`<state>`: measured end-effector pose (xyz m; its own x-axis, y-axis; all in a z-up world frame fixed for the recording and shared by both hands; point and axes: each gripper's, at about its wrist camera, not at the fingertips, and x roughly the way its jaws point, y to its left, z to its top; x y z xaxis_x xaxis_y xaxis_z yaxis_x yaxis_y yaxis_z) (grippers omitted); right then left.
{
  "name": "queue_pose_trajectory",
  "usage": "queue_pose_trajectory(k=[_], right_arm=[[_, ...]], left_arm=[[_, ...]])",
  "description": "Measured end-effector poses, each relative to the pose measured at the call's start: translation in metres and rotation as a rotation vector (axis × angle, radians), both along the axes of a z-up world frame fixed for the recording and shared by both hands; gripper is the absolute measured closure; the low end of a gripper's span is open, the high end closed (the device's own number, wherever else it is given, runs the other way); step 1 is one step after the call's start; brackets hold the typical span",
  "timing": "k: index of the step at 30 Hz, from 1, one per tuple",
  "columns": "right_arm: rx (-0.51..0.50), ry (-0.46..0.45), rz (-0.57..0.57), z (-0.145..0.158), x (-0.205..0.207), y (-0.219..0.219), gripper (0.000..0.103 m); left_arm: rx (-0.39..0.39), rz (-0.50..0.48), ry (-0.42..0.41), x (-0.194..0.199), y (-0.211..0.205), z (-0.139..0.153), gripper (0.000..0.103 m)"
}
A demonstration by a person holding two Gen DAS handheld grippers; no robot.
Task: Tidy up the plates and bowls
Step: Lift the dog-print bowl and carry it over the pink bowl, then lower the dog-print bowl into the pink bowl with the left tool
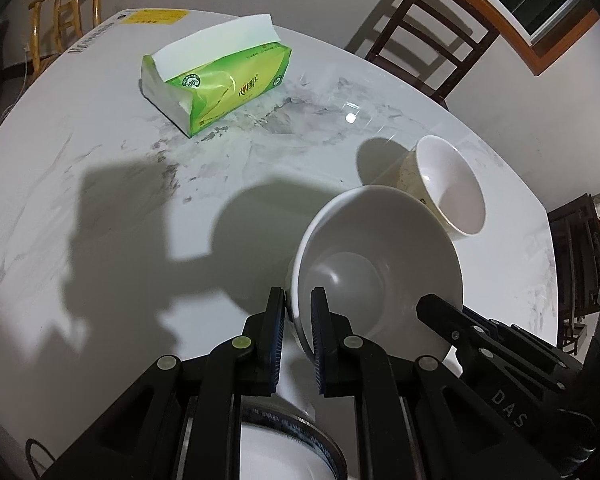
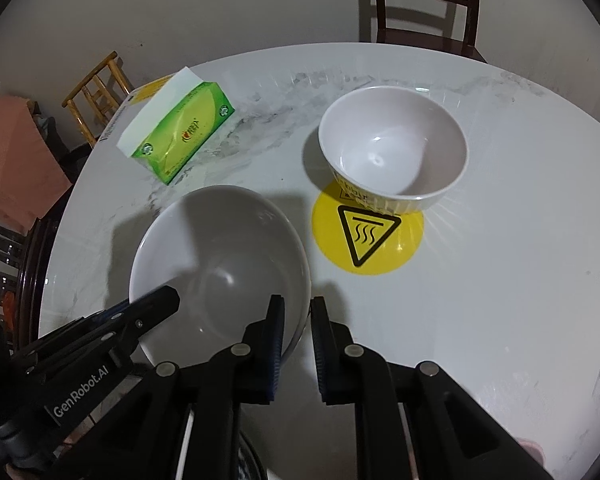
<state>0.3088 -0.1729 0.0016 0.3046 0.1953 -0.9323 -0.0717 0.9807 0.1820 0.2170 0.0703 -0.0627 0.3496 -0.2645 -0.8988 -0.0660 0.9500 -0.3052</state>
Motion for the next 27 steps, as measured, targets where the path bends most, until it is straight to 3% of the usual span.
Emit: queue_pose_trajectory(k=[27], right_arm=[[0.003, -0.072, -0.046, 0.054, -0.098, -0.069, 0.089]], left_arm=[[0.047, -0.101, -0.055, -0.084, -0.070, 0.051, 0.093]])
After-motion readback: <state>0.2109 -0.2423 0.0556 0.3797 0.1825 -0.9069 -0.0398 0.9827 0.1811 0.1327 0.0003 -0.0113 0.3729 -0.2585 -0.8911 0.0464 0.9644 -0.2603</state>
